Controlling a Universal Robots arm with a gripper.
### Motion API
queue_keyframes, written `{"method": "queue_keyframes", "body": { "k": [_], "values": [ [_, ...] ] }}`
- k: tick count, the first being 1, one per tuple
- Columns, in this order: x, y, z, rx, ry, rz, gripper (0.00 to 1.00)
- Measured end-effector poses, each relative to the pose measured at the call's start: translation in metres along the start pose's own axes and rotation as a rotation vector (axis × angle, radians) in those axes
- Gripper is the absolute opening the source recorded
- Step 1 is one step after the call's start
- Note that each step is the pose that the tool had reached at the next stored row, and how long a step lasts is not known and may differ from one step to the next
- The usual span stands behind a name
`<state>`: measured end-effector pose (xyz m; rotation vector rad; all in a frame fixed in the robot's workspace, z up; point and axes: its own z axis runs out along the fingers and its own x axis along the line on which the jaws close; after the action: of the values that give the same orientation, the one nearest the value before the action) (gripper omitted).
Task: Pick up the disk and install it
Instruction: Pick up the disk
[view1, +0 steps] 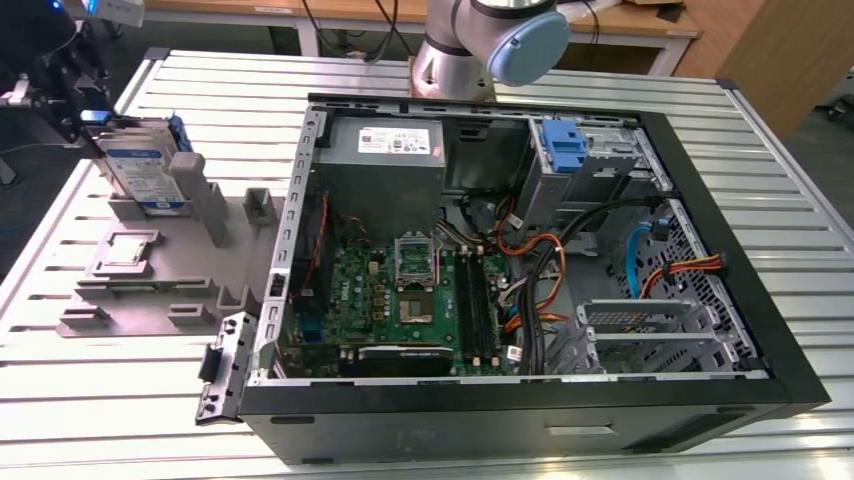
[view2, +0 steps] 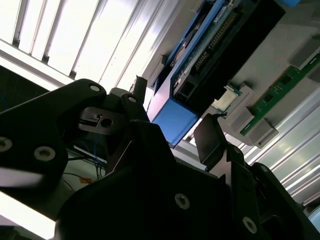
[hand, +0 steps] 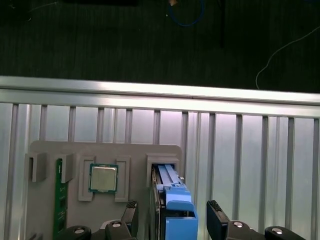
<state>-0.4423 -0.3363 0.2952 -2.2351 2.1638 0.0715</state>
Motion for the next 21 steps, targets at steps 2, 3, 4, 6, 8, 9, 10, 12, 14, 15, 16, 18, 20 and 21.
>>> {"method": "queue_keyframes", "body": {
  "k": [2,3,4,6,8,9,10,12,14,15,16,18,20,21],
  "values": [
    [0.0000,0.0000,-0.0001,-0.0063,-0.0002,0.000,0.65],
    [0.0001,0.0000,-0.0001,-0.0064,-0.0001,0.000,0.65],
    [0.0001,0.0000,0.0000,-0.0066,-0.0001,0.000,0.65],
    [0.0001,-0.0001,0.0005,-0.0065,-0.0002,0.001,0.65],
    [0.0001,-0.0001,0.0011,-0.0062,-0.0003,0.004,0.65],
    [0.0001,-0.0001,0.0012,-0.0062,-0.0003,0.006,0.65],
    [0.0000,-0.0002,0.0014,-0.0059,-0.0003,0.008,0.65],
    [-0.0017,-0.0002,0.0017,-0.0054,-0.0004,0.009,0.65],
    [-0.0033,-0.0002,0.0021,-0.0049,-0.0004,0.012,0.65],
    [-0.0035,-0.0003,0.0022,-0.0048,-0.0005,0.012,0.65],
    [-0.0035,-0.0002,0.0022,-0.0048,-0.0004,0.012,0.65],
    [-0.0035,-0.0002,0.0022,-0.0049,-0.0003,0.012,0.65],
    [-0.0035,-0.0003,0.0022,-0.0050,0.0012,0.012,0.64],
    [-0.0035,-0.0003,0.0022,-0.0050,0.0024,0.012,0.64]
  ]
}}
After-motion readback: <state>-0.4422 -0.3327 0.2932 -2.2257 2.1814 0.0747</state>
